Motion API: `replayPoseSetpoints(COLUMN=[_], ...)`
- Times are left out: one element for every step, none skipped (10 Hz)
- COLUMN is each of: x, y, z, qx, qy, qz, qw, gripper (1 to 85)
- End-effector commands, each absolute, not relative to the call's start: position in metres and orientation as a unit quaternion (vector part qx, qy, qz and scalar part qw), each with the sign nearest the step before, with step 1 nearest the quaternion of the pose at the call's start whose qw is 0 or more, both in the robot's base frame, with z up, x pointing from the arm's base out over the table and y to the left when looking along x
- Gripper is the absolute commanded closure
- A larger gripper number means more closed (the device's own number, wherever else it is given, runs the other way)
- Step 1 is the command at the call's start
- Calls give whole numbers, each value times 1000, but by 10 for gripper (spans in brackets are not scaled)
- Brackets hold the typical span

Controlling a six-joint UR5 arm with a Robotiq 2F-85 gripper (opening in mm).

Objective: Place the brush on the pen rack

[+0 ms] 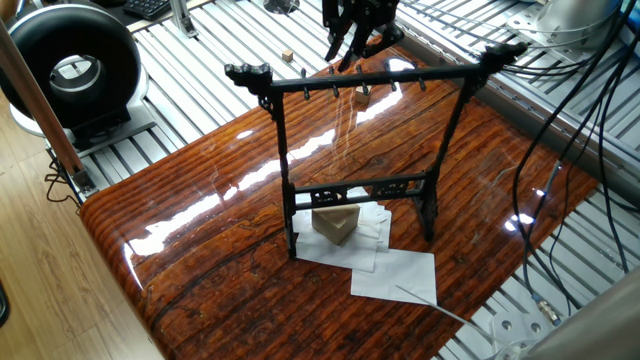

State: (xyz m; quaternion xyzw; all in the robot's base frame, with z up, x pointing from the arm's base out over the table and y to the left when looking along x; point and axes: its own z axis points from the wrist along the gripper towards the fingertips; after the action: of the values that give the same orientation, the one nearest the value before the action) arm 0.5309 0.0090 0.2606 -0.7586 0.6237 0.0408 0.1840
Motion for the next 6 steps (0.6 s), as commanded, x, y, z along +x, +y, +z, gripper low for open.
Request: replayPoseSetpoints(x=[532, 531, 531, 531, 531, 532], y=[11, 12, 12, 11, 11, 10], z=[264, 263, 263, 263, 263, 263], qx=[-756, -756, -756, -757, -757, -757], qy=[625, 625, 625, 624, 624, 624], qz=[44, 45, 45, 44, 45, 44], qw=[190, 189, 189, 189, 188, 188], gripper=[550, 547, 543, 540, 540, 540])
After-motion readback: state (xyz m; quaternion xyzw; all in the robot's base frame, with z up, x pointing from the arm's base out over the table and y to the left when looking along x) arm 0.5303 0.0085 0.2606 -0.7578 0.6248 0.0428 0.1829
